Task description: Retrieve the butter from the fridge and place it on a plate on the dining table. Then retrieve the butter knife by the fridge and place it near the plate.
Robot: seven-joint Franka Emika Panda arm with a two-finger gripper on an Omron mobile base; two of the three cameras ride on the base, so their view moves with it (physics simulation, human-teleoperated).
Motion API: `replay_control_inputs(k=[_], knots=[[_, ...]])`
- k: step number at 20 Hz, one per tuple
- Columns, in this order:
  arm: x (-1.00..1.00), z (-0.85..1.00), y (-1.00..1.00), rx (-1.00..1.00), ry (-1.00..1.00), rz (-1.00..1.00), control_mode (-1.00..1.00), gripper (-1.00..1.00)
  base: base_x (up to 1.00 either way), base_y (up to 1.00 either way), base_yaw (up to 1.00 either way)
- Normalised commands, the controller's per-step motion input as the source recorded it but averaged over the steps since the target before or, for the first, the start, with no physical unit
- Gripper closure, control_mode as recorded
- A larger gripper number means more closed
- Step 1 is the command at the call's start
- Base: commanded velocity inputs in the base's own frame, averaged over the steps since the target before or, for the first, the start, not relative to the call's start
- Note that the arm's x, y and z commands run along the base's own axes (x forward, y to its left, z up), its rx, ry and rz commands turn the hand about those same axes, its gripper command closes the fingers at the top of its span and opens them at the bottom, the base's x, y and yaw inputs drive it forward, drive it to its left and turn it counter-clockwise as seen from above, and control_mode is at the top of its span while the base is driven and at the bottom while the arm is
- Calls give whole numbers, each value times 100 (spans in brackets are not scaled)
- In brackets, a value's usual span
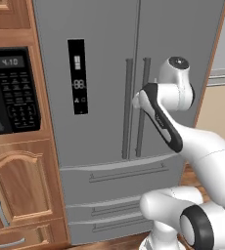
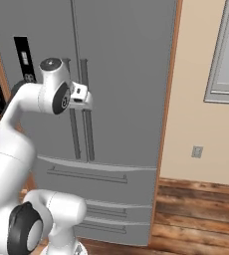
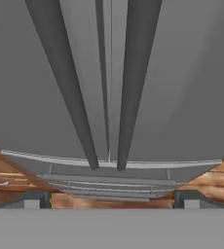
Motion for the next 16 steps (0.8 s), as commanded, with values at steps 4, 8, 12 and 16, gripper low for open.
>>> replay_control_inputs(k=[4,8,12,16], knots=[[76,-16,-16,0,-33,0,-100,-100,0,0,0],[100,-30,-3,0,-5,0,-100,-100,0,0,0],[98,-8,-1,0,0,0,-100,-100,0,0,0],[71,-3,0,0,-2,0,-100,-100,0,0,0]])
